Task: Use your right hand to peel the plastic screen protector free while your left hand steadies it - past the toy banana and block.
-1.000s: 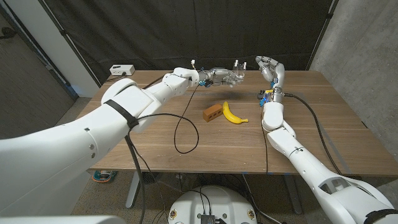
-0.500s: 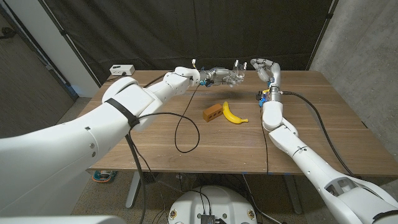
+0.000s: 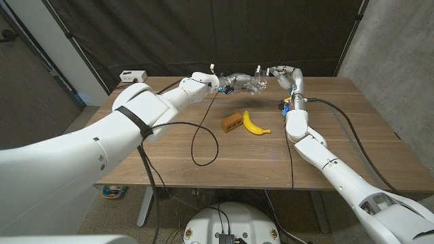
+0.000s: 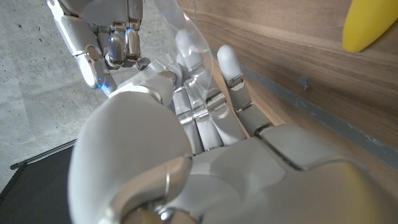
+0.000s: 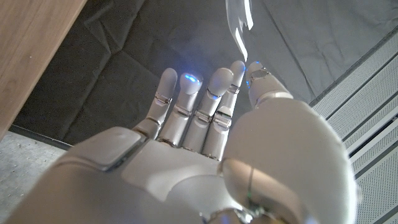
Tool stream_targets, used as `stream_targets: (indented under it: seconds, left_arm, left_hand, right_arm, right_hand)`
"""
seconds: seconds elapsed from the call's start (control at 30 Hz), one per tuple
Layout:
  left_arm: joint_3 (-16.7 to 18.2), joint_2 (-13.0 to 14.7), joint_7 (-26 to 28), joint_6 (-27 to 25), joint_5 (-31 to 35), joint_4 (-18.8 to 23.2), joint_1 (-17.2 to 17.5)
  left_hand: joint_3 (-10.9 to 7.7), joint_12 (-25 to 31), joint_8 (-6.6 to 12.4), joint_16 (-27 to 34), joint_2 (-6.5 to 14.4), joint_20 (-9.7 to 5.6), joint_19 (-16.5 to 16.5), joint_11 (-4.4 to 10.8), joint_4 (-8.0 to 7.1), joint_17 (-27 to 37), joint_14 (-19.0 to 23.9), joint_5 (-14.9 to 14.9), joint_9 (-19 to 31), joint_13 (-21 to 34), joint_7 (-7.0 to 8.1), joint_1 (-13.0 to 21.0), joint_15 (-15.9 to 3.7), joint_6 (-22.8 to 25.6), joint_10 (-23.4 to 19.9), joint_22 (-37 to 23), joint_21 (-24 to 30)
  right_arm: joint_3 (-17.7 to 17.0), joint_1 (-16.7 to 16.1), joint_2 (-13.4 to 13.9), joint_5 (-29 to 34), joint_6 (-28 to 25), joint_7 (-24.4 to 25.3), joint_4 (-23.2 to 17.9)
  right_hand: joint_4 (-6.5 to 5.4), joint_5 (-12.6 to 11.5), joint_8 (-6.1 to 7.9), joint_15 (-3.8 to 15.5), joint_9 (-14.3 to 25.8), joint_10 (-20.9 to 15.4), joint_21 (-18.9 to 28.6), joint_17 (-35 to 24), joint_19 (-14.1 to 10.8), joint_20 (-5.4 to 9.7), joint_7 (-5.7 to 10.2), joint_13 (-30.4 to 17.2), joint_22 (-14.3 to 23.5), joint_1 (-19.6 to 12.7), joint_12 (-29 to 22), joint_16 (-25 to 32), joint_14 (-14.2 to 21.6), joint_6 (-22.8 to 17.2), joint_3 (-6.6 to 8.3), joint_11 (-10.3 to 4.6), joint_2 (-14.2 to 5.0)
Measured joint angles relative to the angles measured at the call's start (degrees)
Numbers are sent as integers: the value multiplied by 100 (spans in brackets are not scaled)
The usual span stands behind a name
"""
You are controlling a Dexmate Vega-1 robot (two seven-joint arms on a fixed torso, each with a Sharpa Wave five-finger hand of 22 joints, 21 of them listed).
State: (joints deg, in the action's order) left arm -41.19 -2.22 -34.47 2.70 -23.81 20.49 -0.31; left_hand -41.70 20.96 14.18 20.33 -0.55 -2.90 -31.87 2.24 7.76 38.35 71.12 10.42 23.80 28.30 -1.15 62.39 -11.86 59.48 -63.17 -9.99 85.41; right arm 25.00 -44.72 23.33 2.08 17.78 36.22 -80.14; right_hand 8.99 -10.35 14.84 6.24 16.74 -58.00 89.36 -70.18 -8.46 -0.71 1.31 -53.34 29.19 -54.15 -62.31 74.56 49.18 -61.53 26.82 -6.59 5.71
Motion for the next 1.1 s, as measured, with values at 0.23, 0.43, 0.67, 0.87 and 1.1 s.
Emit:
stream_targets:
  seconds: [0.23, 0.43, 0.67, 0.87, 1.1]
  left_arm:
    - [-37, -31, 93, -54, 21, -7, -22]
    - [-82, -60, 220, -126, 38, -13, -49]
    - [-117, -90, 356, -186, 42, -19, -71]
    - [-143, -104, 442, -229, 43, -21, -80]
    - [-159, -100, 459, -264, 30, -5, -80]
  left_hand:
    - [0, -21, -1, -22, 3, 0, 0, 0, 0, 0, 0, -1, -4, 27, 0, 3, 0, 0, 0, 0, 0]
    - [0, -22, -2, -22, 4, 0, 0, 0, 0, 19, 0, -2, -5, 27, -1, 4, 0, 0, 0, 0, 0]
    - [1, -35, -23, -22, 11, 0, 0, 0, 0, 13, 0, -22, -3, 27, -1, 11, 0, 0, 0, 0, 0]
    - [1, -35, -24, -22, 11, 0, 0, 0, 1, 14, 0, 1, 12, 10, 1, 11, 0, 1, 0, 0, 0]
    - [2, -36, -27, -22, 11, 0, 0, 0, 1, 29, 0, 1, 27, 26, 0, 11, 0, 2, 0, 0, 0]
  right_arm:
    - [53, 44, 50, 4, -52, -48, -7]
    - [95, 97, 65, 5, -49, -68, 45]
    - [136, 149, 65, 46, -37, -30, 108]
    - [185, 201, 39, 179, -144, 135, 159]
    - [250, 254, -15, 363, -385, 396, 201]
  right_hand:
    - [-7, 0, -1, 0, -26, 0, 0, 0, 0, 0, 0, -39, -26, 0, -21, 0, 0, 1, 7, 0, 0]
    - [-7, 0, -2, 0, -26, 0, 0, 0, 0, 0, 1, 43, -52, -23, -21, 0, 0, 1, 7, 0, 23]
    - [17, 0, -27, 0, -30, 23, 0, 1, 0, 0, 2, 19, -53, -76, -21, 25, 0, 10, 31, -22, 15]
    - [49, 0, -70, 0, -80, 64, 29, 41, -52, 53, 33, 206, -80, -276, 28, 24, 0, 139, 63, -38, 28]
    - [73, -27, -120, 0, -106, 57, 33, 69, -154, 71, 55, 309, -80, -467, 68, 46, 0, 160, 86, -68, 26]
